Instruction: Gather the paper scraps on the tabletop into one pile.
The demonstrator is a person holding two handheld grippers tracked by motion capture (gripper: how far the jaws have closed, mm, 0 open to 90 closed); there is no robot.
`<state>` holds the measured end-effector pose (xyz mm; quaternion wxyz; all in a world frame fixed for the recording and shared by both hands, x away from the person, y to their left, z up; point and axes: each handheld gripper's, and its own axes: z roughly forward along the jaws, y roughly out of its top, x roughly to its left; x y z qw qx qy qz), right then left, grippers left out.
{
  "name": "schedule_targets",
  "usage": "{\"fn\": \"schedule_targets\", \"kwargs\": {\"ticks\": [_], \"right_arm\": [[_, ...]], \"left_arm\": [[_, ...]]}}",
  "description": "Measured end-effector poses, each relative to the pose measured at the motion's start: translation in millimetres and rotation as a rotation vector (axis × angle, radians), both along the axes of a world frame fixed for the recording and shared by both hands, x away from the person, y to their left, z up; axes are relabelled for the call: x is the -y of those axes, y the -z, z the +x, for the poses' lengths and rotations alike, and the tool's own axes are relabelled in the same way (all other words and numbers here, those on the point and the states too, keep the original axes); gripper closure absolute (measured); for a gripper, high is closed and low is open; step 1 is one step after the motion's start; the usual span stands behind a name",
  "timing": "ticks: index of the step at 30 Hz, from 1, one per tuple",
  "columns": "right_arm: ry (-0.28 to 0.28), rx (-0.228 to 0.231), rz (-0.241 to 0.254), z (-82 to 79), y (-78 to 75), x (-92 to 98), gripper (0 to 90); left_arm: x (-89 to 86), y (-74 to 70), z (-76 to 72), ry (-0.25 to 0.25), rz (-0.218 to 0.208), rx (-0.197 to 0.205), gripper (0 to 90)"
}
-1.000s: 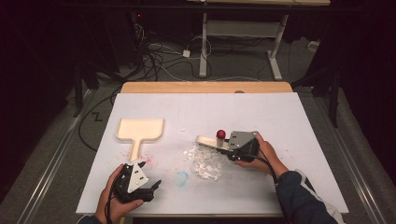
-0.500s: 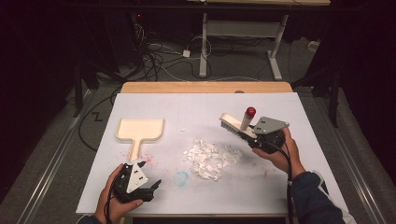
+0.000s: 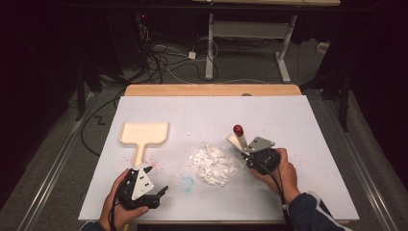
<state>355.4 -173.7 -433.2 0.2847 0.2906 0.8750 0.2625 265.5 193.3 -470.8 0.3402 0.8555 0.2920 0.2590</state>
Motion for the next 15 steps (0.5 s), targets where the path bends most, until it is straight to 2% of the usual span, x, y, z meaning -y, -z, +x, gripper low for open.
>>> {"fn": "schedule_targets", "kwargs": {"ticks": [1,3,6,7,10,11,15], "right_arm": [[0.0,0.0,0.0,0.0,0.0,0.0,68.3],[-0.044,-0.003,0.01,-7.7,2.8,-16.4,68.2],[-0.068,0.003,0.012,-12.9,2.6,-24.5,68.2],[-0.097,0.001,0.016,-17.8,0.5,-30.5,68.4],[-0.123,0.0,0.023,-22.3,-2.6,-34.3,68.4],[-0.133,0.0,0.042,-25.3,-5.5,-36.3,68.5],[-0.149,0.009,0.052,-26.5,-12.2,-34.4,68.5]], "left_arm": [[-0.3,0.3,0.5,-0.002,0.004,-0.002,19.0],[-0.5,0.8,1.2,-0.002,0.002,-0.003,19.0],[-0.3,0.7,1.1,0.0,0.008,0.0,19.0],[-0.3,0.8,1.0,0.001,0.009,0.0,19.0],[-0.4,1.0,0.8,0.001,0.011,0.0,19.0],[-0.5,0.9,0.8,0.0,0.01,0.001,19.0],[-0.9,0.3,0.0,0.0,0.007,0.001,19.0]]}}
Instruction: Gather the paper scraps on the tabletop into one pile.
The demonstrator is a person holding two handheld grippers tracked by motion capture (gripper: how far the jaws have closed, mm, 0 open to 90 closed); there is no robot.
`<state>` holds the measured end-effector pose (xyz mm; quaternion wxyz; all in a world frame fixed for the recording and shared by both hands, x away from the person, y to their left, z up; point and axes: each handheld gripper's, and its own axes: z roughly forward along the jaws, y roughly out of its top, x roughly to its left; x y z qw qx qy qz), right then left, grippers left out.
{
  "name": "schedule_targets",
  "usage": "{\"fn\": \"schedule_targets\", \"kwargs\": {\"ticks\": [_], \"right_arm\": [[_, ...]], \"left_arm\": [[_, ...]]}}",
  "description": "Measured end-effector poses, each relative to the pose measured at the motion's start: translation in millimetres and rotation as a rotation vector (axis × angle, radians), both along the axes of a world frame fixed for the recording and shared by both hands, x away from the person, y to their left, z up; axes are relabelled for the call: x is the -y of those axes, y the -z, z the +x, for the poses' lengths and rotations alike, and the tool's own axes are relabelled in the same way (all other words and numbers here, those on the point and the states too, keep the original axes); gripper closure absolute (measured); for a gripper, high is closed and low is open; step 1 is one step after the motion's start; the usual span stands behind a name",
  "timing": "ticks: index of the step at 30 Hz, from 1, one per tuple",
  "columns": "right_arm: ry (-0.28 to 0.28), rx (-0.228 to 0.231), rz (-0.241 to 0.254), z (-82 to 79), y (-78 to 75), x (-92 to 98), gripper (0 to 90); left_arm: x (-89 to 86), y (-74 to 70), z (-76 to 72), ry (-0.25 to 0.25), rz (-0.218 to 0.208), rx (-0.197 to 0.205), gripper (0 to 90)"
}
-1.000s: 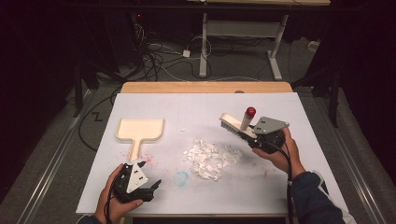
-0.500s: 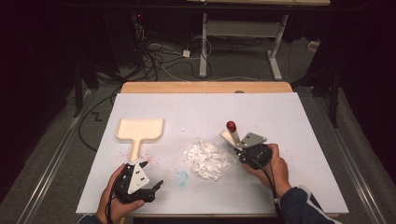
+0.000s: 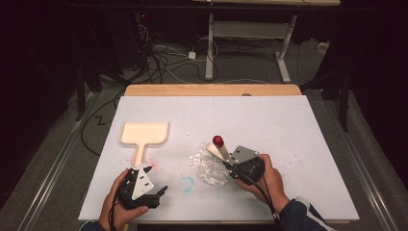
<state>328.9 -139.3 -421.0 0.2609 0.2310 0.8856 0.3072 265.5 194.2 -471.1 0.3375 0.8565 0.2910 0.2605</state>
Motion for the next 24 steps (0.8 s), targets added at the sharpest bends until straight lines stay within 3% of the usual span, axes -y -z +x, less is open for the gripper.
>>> {"fn": "schedule_targets", "kwargs": {"ticks": [4,6,8,11,15,17,19,24], "right_arm": [[-0.022,0.049,0.024,5.4,-15.4,9.9,68.5],[-0.025,0.052,0.034,8.1,-18.6,12.2,68.5],[-0.033,0.034,0.089,18.9,-25.2,18.8,68.6],[-0.036,0.044,0.088,28.0,-26.8,19.3,68.5],[-0.03,0.024,0.121,53.7,-26.1,15.0,68.5],[-0.027,0.029,0.105,76.0,-22.4,6.7,68.5],[-0.026,0.03,0.107,82.2,-21.2,4.6,68.5],[-0.051,0.04,0.078,125.0,-7.3,-19.4,68.5]], "left_arm": [[-0.5,-0.2,-0.4,-0.005,0.003,0.003,19.0],[-1.6,-0.6,-0.4,-0.006,0.003,0.003,19.0],[-2.5,-0.7,-0.4,-0.012,-0.001,0.005,19.0],[-3.5,-0.9,0.2,-0.017,-0.008,0.003,19.0],[-2.9,-0.3,0.5,-0.018,-0.009,0.001,19.0],[-2.7,0.4,1.0,-0.017,-0.008,-0.002,19.0],[-2.8,0.7,1.5,-0.017,-0.006,-0.005,19.0],[-3.3,0.8,1.4,-0.011,-0.002,-0.011,19.0]]}}
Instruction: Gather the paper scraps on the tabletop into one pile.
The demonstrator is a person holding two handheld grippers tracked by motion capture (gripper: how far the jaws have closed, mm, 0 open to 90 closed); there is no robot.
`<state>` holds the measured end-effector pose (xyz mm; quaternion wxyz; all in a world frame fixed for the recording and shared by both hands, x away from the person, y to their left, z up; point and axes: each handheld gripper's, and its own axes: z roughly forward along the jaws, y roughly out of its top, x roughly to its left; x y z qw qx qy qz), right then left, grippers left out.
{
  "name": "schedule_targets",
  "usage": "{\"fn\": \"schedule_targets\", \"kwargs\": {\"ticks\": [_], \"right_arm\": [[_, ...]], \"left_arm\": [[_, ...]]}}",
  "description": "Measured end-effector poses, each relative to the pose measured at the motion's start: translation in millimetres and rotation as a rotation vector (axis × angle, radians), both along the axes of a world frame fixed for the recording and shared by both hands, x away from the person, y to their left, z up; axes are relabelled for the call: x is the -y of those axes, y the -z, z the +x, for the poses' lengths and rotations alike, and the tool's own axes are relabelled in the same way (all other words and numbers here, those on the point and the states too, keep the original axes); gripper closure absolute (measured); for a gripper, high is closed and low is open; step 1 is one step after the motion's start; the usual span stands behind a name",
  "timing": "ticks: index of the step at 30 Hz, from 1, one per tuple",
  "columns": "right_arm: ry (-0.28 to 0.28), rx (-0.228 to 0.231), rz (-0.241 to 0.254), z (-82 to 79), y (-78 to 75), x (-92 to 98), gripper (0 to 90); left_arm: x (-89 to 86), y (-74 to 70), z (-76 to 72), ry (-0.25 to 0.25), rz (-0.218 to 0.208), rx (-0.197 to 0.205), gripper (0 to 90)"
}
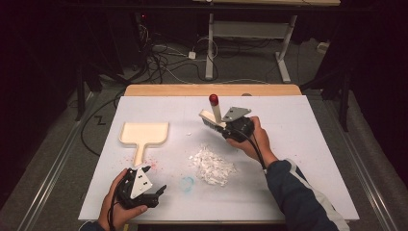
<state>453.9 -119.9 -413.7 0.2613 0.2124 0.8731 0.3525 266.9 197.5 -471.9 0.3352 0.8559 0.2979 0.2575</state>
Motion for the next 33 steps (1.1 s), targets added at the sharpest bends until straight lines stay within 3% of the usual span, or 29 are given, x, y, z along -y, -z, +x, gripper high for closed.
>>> {"fn": "schedule_targets", "kwargs": {"ticks": [7,11,12,14,17,20,21,22,23,24,28,31,33], "right_arm": [[-0.061,-0.056,0.047,18.4,13.6,-27.3,68.6],[-0.083,-0.009,-0.007,22.1,19.6,-45.1,68.6],[-0.121,0.001,-0.014,24.1,22.1,-51.7,68.6],[-0.131,0.007,-0.019,23.5,23.3,-54.5,68.6],[-0.207,0.001,-0.051,18.4,27.2,-58.9,68.4],[-0.289,0.026,-0.089,9.6,29.6,-55.5,68.2],[-0.36,-0.008,-0.088,5.1,30.8,-51.2,67.6],[-0.36,-0.008,-0.088,5.1,30.8,-51.2,67.6],[-0.418,-0.003,-0.096,-2.0,32.2,-46.4,67.0],[-0.418,-0.003,-0.096,-2.0,32.2,-46.4,67.0],[-0.518,-0.046,-0.052,-12.5,32.6,-23.7,66.4],[-0.527,-0.064,-0.037,-19.2,29.6,-13.4,66.8],[-0.571,-0.083,-0.024,-23.8,25.4,-4.7,67.3]], "left_arm": [[-1.3,0.8,0.1,0.008,-0.019,-0.007,19.7],[-1.6,1.8,1.3,0.009,-0.027,-0.012,19.8],[-1.5,2.1,1.7,0.006,-0.025,-0.014,19.7],[-1.3,2.6,2.1,0.006,-0.017,-0.015,19.7],[-1.4,3.2,1.7,0.006,-0.019,-0.016,19.6],[-0.7,3.5,0.9,0.002,-0.001,-0.016,19.6],[-0.5,3.4,0.9,0.003,0.004,-0.019,19.5],[0.0,3.6,1.1,0.003,0.002,-0.02,19.5],[0.2,3.4,1.3,0.003,0.005,-0.019,19.5],[0.3,3.4,1.3,0.003,0.005,-0.018,19.5],[0.4,3.6,0.8,-0.001,0.006,-0.02,19.5],[0.5,3.5,0.7,0.0,0.008,-0.024,19.5],[0.8,3.3,0.5,-0.001,0.005,-0.022,19.5]]}}
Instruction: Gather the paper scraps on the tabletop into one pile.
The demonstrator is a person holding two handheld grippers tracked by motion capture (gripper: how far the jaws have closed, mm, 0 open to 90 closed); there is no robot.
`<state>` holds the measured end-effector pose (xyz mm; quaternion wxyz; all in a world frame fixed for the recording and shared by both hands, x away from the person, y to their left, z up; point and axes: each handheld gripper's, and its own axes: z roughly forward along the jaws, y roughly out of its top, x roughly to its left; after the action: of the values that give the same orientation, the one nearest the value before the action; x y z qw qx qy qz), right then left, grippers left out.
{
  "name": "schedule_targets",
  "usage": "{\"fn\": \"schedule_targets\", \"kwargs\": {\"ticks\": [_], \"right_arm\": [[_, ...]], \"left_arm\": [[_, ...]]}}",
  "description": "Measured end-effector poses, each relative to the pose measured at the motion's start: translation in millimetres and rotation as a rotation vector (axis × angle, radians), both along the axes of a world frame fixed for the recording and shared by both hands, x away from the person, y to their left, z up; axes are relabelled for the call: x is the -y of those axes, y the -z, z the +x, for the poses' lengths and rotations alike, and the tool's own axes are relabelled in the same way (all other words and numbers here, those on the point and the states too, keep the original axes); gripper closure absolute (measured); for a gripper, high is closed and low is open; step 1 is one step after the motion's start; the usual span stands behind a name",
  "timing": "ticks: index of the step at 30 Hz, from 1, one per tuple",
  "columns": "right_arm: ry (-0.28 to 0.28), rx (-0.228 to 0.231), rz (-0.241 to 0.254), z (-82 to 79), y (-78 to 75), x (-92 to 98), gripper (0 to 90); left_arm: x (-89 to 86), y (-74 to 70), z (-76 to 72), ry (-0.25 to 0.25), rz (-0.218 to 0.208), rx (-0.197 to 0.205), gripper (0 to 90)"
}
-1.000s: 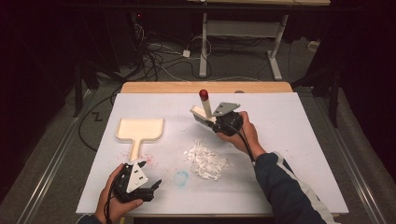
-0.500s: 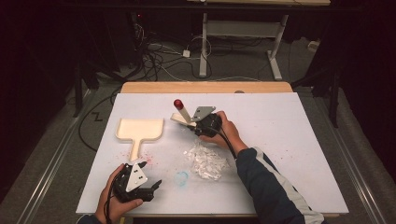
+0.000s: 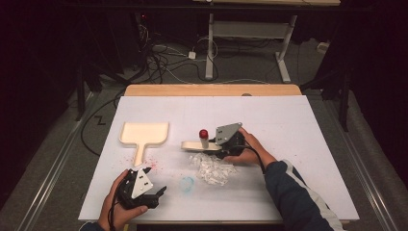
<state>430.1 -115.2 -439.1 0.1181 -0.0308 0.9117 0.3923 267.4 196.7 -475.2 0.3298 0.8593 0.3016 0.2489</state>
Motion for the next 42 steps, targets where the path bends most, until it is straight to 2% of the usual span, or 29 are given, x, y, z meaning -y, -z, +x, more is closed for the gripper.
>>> {"fn": "schedule_targets", "kwargs": {"ticks": [1,2,3,5,8,12,17,19,20,25,29,32,34,36,37,39,41,42], "right_arm": [[-0.002,-0.003,-0.003,-3.5,-1.7,3.9,67.4],[-0.033,0.002,-0.008,-4.7,-3.2,7.2,67.5],[-0.029,-0.012,-0.011,-9.0,-4.3,11.5,67.6],[-0.063,-0.01,0.001,-12.4,-5.8,17.7,67.8],[-0.062,-0.023,0.024,-19.7,-7.6,27.1,68.3],[-0.023,0.007,0.052,-25.7,-12.5,34.7,68.5],[0.084,0.066,0.088,-29.0,-20.5,42.5,68.4],[0.194,0.095,0.101,-30.8,-23.8,49.0,68.4],[0.194,0.095,0.101,-30.8,-23.8,49.0,68.4],[0.338,0.091,0.089,-38.3,-32.5,65.4,68.4],[0.489,0.063,0.085,-51.3,-35.6,81.9,68.4],[0.62,0.084,0.054,-66.1,-34.5,90.8,68.4],[0.698,0.06,0.044,-76.1,-31.4,93.9,68.4],[0.747,0.033,0.036,-84.9,-27.3,93.1,68.5],[0.774,0.02,0.011,-91.9,-22.9,86.5,68.5],[0.783,0.013,0.01,-94.6,-20.1,82.2,68.5],[0.777,-0.014,0.013,-98.9,-14.9,72.2,68.6],[0.777,-0.011,0.015,-101.3,-13.0,66.5,68.5]], "left_arm": [[0.0,-0.2,-0.2,0.002,-0.003,0.0,19.5],[0.0,-0.5,-0.3,0.004,-0.003,0.002,19.5],[0.0,-0.8,-0.4,0.004,-0.001,0.003,19.5],[0.3,-0.8,-0.6,0.004,-0.002,0.003,19.5],[0.9,-0.3,-0.4,0.005,-0.003,0.002,19.5],[1.0,-1.0,-0.5,0.007,0.0,0.005,19.5],[1.1,-2.2,-1.2,0.003,-0.004,0.015,19.5],[0.8,-2.3,-1.3,0.007,0.004,0.013,19.5],[0.9,-2.2,-1.3,0.007,0.003,0.012,19.5],[1.8,-2.5,-2.3,0.008,0.008,0.016,19.5],[1.8,-3.9,-3.4,0.015,0.005,0.023,19.5],[2.9,-3.6,-3.9,0.019,0.005,0.022,19.6],[4.4,-3.6,-4.3,0.028,0.009,0.022,19.6],[6.1,-4.1,-4.5,0.034,0.01,0.025,19.6],[6.5,-4.5,-4.3,0.037,0.01,0.026,19.6],[7.2,-5.1,-3.7,0.04,0.011,0.028,19.6],[7.9,-5.5,-3.0,0.042,0.006,0.028,19.6],[8.3,-5.5,-2.5,0.043,0.006,0.028,19.6]]}}
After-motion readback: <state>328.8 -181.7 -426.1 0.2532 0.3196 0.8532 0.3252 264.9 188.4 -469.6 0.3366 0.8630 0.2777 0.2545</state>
